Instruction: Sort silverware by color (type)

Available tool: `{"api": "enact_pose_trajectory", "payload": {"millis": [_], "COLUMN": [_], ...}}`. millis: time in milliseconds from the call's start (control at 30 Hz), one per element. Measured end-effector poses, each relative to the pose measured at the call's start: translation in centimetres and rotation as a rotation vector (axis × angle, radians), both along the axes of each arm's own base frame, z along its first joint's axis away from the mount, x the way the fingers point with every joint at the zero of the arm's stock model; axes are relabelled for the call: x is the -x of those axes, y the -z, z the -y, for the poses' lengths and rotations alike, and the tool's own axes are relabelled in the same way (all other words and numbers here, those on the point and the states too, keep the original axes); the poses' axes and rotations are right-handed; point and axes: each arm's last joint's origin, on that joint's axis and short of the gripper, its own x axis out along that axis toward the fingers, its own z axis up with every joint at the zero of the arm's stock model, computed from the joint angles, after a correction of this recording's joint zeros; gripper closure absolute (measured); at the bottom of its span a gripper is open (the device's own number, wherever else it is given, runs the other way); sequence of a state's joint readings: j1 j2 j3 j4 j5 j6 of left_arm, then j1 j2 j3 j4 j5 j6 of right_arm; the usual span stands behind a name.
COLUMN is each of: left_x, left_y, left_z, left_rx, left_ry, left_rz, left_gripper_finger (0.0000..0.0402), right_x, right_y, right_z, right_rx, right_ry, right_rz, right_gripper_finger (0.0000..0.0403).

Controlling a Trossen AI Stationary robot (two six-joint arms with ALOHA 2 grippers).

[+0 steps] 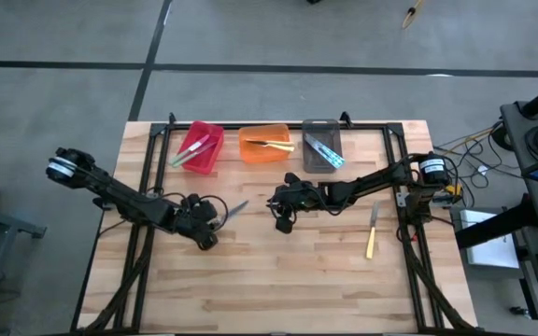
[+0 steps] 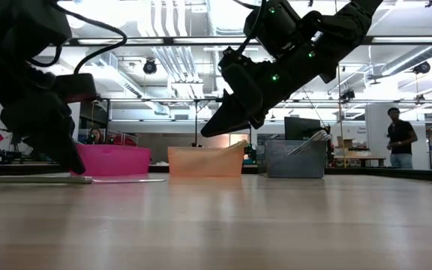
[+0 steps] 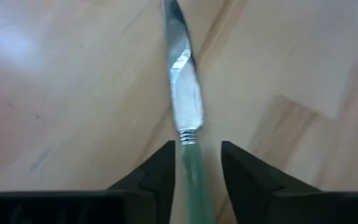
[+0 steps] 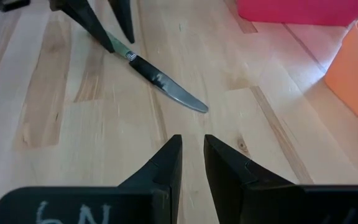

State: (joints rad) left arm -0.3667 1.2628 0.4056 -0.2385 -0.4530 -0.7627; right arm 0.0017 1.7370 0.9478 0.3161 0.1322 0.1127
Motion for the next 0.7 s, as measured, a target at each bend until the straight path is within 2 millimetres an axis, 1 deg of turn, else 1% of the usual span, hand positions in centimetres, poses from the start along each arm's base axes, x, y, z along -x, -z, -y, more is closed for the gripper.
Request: {"api": "enact_pose_trajectory", "payload": {"millis": [100, 167, 333, 500, 600, 700], "left_x": [0.3, 0.5, 0.7, 0.9, 0.8, 0.8], "left_y": [0.5, 0.9, 1.9, 2.7, 3.0, 3.3], "left_z": [-0.2, -0.3, -0.4, -0.4, -0.5, -0.5], "left_rx": [-0.04, -0.045, -0.016, -0.009, -0.016, -0.019], "left_ry": [0.003, 0.004, -0.007, -0.052, -0.067, -0.073], "left_rz": [-0.019, -0.023, 0.046, 0.06, 0.048, 0.042], "left_gripper_finger": [0.0259, 0.0247, 0.0243, 0.027, 0.0301, 0.0343], "right_x": [0.0, 0.0, 0.0, 0.0, 0.0, 0.0], "right_y": [0.0, 0.0, 0.0, 0.0, 0.0, 0.0], "right_z": [0.0, 0.0, 0.0, 0.0, 0.0, 0.0], "right_rx": [-0.005, -0.006, -0.006, -0.006, -0.007, -0.009], "right_ry": [0.003, 0.004, 0.005, 0.005, 0.005, 0.006], "right_rz": [0.0, 0.001, 0.002, 0.001, 0.001, 0.001], "right_gripper_finger": [0.0344, 0.0344, 0.0344, 0.0344, 0.0344, 0.0344]}}
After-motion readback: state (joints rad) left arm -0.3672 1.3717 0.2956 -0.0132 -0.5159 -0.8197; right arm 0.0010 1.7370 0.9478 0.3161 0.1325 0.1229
